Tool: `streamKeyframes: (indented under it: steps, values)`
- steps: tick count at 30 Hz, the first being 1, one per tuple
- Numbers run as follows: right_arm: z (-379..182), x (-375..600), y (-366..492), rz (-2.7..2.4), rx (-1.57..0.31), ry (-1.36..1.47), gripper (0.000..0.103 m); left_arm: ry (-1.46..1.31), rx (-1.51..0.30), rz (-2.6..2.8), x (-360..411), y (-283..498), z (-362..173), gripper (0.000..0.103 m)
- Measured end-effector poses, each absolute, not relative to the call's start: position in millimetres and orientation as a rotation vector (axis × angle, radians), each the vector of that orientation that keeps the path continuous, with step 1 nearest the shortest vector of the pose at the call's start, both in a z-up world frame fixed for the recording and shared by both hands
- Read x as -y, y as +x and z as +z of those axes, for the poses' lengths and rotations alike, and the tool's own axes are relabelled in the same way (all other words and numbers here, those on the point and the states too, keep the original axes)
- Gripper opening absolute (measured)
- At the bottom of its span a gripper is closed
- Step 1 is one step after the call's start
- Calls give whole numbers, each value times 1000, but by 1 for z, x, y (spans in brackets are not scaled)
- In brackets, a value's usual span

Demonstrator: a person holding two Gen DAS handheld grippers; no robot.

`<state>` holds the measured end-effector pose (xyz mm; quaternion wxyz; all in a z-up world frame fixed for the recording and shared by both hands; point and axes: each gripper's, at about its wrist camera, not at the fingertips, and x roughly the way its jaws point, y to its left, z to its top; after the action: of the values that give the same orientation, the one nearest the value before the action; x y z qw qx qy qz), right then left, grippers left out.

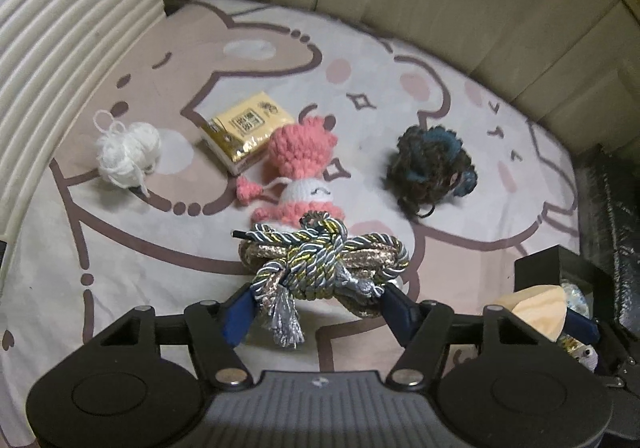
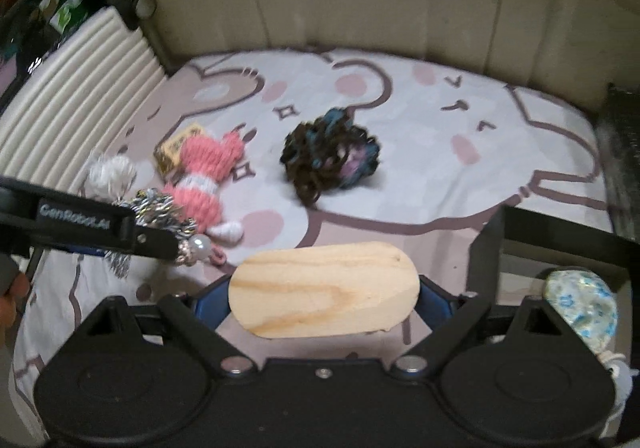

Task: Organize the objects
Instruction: 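Lift the rope toy and wooden block with both tools toward the black box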

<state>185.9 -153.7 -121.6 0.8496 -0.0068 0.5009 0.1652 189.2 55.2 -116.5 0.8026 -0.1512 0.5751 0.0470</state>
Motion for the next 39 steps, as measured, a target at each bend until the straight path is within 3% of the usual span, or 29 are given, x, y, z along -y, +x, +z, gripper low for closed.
streamKeyframes:
  steps: [22,39]
  values:
    - [-66,180,162,198,-903,118,94,-121,-968,123,-35,151,-52,67]
    - [-43,209,147,130,-824,135,94,-39,-894,81,-5,145,-36,67]
